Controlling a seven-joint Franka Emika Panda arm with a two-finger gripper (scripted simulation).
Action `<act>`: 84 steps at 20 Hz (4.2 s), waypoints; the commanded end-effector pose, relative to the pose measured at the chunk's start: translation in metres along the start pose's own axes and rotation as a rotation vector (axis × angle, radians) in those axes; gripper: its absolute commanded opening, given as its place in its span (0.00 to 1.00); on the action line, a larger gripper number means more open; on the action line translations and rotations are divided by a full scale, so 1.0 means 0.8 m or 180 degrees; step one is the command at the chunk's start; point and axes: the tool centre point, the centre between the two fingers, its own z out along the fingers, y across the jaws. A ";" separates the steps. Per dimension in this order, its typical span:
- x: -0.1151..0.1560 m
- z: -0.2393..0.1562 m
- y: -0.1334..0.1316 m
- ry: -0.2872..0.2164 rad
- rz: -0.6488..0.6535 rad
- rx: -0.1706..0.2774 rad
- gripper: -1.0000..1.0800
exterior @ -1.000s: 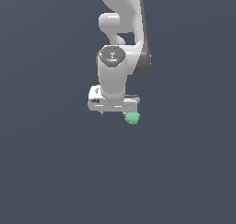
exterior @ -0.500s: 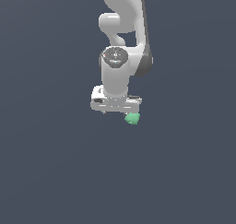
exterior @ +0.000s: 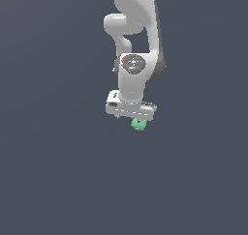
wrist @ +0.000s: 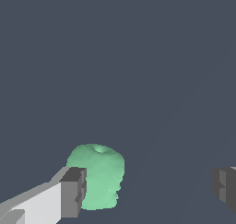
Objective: Pick up the object and move it to a goal position.
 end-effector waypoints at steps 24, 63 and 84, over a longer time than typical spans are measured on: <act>-0.064 0.053 -0.065 0.0083 0.0757 0.0073 0.96; -0.058 0.062 -0.081 0.0089 0.0768 0.0078 0.00; -0.029 -0.188 -0.151 0.0090 0.0771 0.0072 0.00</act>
